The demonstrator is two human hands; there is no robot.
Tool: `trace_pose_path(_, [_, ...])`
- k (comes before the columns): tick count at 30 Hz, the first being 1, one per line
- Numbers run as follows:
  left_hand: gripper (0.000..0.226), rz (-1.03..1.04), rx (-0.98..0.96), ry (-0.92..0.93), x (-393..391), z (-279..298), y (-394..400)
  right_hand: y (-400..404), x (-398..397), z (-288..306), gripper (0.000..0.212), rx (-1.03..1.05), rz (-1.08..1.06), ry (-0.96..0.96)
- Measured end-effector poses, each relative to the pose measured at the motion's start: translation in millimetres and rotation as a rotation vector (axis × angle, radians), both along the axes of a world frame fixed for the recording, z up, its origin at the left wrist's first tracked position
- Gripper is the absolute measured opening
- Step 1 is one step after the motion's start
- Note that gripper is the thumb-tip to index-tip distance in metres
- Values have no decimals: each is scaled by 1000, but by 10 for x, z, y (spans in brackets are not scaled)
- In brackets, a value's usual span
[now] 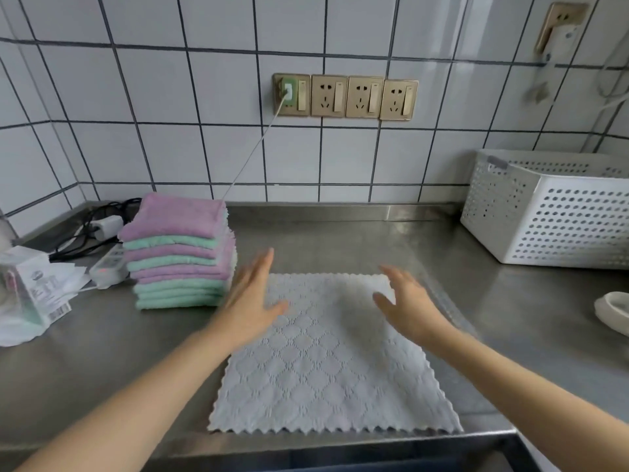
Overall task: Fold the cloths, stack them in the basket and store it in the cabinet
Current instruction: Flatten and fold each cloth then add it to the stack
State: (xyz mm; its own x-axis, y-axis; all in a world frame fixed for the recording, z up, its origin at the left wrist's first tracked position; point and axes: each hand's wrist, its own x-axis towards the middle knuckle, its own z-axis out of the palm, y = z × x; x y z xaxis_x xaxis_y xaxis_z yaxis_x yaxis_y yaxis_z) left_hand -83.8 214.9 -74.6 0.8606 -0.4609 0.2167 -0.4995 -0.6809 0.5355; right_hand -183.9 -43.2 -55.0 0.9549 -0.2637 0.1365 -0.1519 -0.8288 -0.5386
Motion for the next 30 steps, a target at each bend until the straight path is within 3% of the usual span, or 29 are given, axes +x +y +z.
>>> trace_pose_path(2, [79,-144,210,-77,-203,-190,-22,162,-153,-248,54,-163,193,11])
trace_pose_path(4, [75,-175,331,-66,-357,-301,-25,229,-246,-433,54,-283,246,20])
trace_pose_path(10, [89,-136,422,15,-387,-318,0,164,-177,-511,65,-351,230,61])
trace_pose_path(15, [80,-105,484,6,-267,-323,-35,94,-84,-480,62,-372,240,88])
trace_pose_path(19, [67,-129,452,-15,-398,-287,9,111,-232,-420,50,-349,258,-5])
trace_pose_path(24, [76,-363,314,-13,-945,-325,242,94,-747,-461,39,-339,447,-146])
trace_pose_path(30, [74,-331,207,-47,-1054,-361,628,-97,-1126,-467,39,-284,466,-130])
